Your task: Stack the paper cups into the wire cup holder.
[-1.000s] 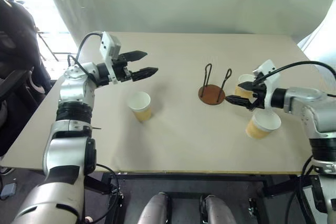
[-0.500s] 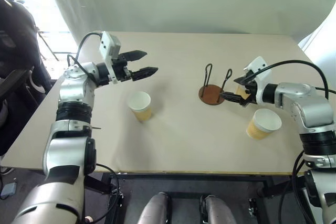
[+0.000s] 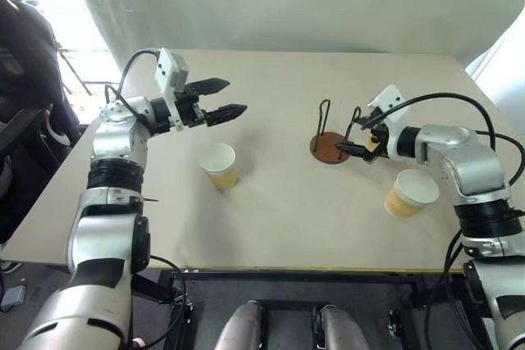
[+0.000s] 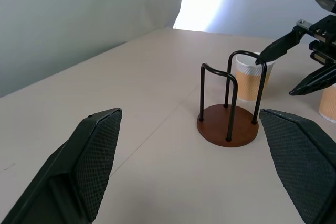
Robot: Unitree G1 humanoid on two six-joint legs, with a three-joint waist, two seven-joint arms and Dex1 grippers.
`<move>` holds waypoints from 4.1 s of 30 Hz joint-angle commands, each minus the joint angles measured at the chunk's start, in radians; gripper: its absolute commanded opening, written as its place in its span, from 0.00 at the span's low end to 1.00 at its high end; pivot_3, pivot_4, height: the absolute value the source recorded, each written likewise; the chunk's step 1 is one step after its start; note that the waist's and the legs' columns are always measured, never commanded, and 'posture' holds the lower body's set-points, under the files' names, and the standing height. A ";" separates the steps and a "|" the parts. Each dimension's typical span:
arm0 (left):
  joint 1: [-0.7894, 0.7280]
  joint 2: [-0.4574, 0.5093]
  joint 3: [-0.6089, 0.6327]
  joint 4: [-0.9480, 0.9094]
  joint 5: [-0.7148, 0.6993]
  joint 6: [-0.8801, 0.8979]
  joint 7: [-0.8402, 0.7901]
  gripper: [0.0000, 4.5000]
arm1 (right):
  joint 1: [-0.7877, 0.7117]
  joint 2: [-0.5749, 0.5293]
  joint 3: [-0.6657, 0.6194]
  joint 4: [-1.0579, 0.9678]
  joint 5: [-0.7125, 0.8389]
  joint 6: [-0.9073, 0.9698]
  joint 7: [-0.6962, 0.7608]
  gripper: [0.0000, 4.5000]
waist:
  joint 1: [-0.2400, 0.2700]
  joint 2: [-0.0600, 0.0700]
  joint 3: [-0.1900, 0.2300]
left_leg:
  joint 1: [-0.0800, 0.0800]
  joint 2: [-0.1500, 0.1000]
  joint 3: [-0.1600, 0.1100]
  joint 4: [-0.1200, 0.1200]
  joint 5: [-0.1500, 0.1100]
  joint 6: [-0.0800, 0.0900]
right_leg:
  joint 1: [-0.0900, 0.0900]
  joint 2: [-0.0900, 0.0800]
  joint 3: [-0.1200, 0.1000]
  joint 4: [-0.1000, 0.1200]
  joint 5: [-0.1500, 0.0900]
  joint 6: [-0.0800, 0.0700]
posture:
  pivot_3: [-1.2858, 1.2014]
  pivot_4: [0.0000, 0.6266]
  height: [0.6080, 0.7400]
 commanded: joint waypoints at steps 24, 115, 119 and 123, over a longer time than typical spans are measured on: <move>-0.015 0.021 0.018 -0.054 -0.008 -0.003 0.017 1.00 | -0.056 0.088 0.061 0.132 -0.174 -0.131 -0.059 0.96 | -0.001 0.000 0.000 | 0.000 0.000 0.000 0.000 -0.001 -0.002 | 0.000 0.000 0.000 0.001 0.001 -0.001 | 0.52 0.24 1.00; -0.001 0.031 -0.007 -0.089 -0.008 0.052 -0.083 1.00 | -0.159 -0.045 0.206 0.276 -0.209 -0.346 0.576 0.99 | -0.003 0.000 0.000 | 0.000 0.001 -0.001 0.000 -0.001 -0.003 | -0.001 0.000 -0.001 0.001 -0.001 -0.006 | 0.52 0.24 1.00; -0.001 0.029 -0.008 -0.088 -0.007 0.051 -0.083 1.00 | -0.164 -0.048 0.200 0.278 -0.223 -0.354 0.561 0.99 | -0.003 0.000 0.000 | 0.001 0.001 -0.001 0.000 -0.001 -0.003 | -0.001 0.000 -0.001 0.002 -0.001 -0.006 | 0.52 0.24 1.00; -0.001 0.026 -0.009 -0.088 -0.006 0.046 -0.081 1.00 | -0.181 -0.065 0.191 0.296 -0.234 -0.376 0.559 0.99 | -0.003 0.000 0.000 | 0.000 0.001 -0.001 0.000 -0.001 -0.003 | -0.001 0.000 -0.001 0.001 -0.001 -0.006 | 0.52 0.24 1.00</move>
